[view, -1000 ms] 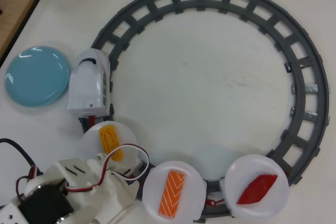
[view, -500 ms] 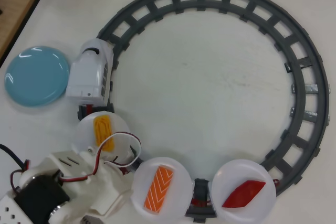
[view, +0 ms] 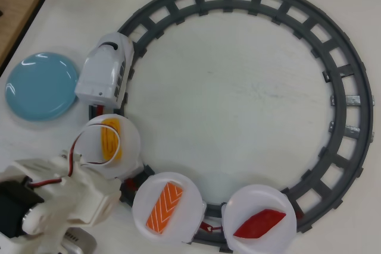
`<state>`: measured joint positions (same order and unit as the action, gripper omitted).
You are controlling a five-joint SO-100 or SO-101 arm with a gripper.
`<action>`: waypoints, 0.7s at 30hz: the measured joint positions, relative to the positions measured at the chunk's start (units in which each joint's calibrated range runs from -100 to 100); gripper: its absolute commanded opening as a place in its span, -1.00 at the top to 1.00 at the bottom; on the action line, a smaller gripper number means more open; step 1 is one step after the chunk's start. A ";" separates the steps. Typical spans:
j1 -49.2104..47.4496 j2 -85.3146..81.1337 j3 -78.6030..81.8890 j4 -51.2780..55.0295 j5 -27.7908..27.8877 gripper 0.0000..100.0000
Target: Pick up the sushi from the Shinkansen and put it on the blue dish
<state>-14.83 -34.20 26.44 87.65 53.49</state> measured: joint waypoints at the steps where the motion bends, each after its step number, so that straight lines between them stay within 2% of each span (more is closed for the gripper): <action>1: -0.90 0.00 -0.09 0.42 -0.47 0.39; 7: 0.65 0.00 -0.09 0.84 -1.45 0.39; 21: 10.79 0.34 0.00 -1.18 -1.55 0.39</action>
<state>-4.05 -33.87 26.44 86.47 51.94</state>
